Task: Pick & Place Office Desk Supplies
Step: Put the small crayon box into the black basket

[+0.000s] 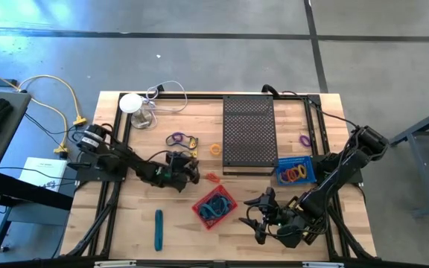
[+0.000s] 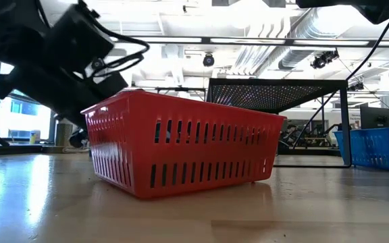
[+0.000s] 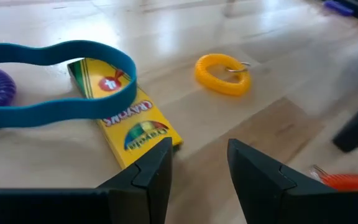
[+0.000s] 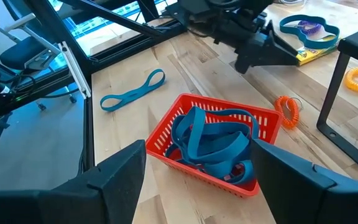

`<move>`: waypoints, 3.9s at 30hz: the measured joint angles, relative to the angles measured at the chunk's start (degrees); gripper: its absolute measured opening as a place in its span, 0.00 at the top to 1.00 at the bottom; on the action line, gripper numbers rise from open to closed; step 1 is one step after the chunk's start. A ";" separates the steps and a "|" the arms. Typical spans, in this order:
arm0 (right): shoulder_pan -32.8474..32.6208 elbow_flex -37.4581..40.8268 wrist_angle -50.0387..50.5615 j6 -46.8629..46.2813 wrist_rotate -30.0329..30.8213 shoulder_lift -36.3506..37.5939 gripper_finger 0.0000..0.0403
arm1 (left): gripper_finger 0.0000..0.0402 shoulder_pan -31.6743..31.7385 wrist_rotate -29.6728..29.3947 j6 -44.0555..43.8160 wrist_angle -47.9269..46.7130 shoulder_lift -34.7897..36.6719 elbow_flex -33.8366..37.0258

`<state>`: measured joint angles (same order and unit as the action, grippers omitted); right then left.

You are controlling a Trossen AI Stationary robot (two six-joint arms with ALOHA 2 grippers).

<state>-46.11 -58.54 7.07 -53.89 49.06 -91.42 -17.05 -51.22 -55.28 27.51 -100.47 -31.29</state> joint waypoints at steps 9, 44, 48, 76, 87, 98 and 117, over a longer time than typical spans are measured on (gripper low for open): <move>0.00 0.00 0.01 0.19 0.00 0.00 0.31 | 0.63 1.94 1.00 0.81 0.37 -0.04 -0.02; 0.00 0.00 0.42 0.20 -1.27 0.00 0.31 | 0.63 1.34 14.44 1.81 5.13 10.16 -0.09; 0.00 0.00 0.32 0.20 -1.27 0.00 0.31 | 0.63 0.45 14.71 1.79 5.53 10.16 -0.09; -0.02 0.00 0.04 0.20 -1.27 0.00 0.31 | 0.93 -0.74 15.84 8.46 6.34 10.16 -0.07; 0.00 0.00 0.04 0.20 -1.27 0.00 0.31 | 0.98 -0.71 15.75 9.21 5.47 10.16 -0.04; 0.00 0.00 0.02 0.66 -1.25 0.00 0.31 | 0.74 -0.71 14.32 13.31 3.37 10.16 -0.02; -0.01 0.00 0.02 0.79 -1.25 0.00 0.31 | 0.28 -0.94 3.87 12.94 -9.12 10.16 -0.04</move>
<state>-46.11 -58.54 7.09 -53.10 47.81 -91.42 -17.99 -47.35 -42.34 18.39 -90.30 -31.33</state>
